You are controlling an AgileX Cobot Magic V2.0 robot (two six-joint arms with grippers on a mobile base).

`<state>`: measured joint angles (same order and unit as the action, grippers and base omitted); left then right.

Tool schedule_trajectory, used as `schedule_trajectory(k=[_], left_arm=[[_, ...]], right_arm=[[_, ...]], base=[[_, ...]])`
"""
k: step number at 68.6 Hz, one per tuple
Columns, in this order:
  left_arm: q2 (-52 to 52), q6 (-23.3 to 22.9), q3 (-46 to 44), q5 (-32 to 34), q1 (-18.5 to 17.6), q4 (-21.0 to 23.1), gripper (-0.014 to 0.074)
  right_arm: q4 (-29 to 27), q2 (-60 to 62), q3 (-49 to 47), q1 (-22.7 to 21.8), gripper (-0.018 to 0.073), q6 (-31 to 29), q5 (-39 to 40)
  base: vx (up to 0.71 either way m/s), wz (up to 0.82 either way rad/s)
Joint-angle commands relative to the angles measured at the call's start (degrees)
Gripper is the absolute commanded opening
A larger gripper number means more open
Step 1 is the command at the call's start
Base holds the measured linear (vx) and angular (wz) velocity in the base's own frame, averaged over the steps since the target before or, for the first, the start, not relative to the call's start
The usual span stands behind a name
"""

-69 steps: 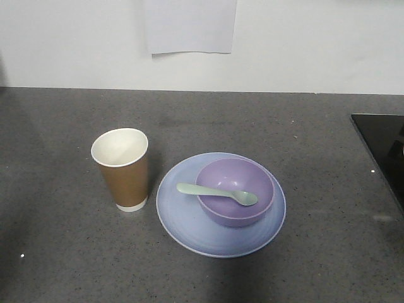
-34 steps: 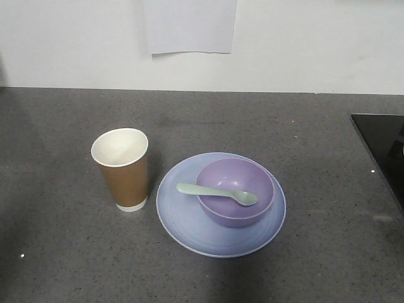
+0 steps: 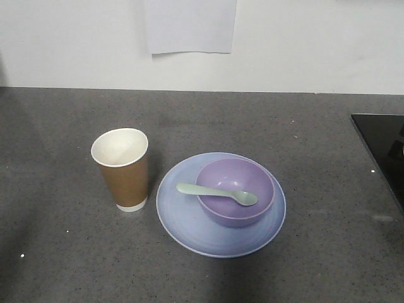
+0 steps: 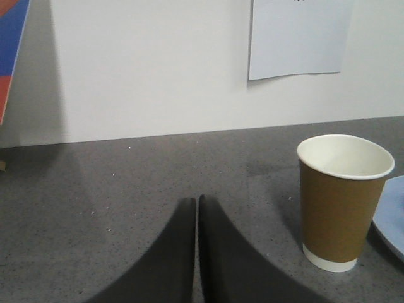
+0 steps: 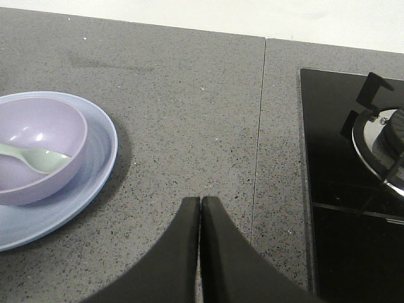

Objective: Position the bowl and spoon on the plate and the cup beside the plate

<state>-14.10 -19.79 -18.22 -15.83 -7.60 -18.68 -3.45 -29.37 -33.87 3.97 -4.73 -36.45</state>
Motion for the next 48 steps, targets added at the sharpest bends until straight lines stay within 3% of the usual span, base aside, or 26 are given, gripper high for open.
schedule_trajectory(k=[1, 9, 19, 20, 48], left_arm=[[3.16, -0.06, 2.9, 9.0, 2.37, 1.04, -0.0006], [8.0, 2.44, 8.15, 10.6, 4.81, 5.53, -0.0006], [13.01, 10.23, 13.97, 11.73, 6.86, 12.98, -0.0006], [15.56, 10.39, 18.55, 15.04, 6.86, 13.62, -0.0006], [15.56, 10.32, 18.55, 16.19, 6.86, 13.62, -0.0006]], right_arm=[[-0.04, -0.27, -1.56, -0.36, -0.0011, -0.38, 3.86], [-0.04, -0.27, -1.56, -0.36, -0.0011, -0.38, 3.86], [0.01, -0.27, -1.56, -0.36, -0.0011, -0.38, 3.92], [0.01, -0.27, -1.56, -0.36, -0.0011, -0.38, 3.92], [0.01, -0.27, -1.56, -0.36, -0.0011, -0.38, 3.92]], base=[[0.0, 0.0], [0.0, 0.0], [0.0, 0.0], [0.0, 0.0], [0.0, 0.0]])
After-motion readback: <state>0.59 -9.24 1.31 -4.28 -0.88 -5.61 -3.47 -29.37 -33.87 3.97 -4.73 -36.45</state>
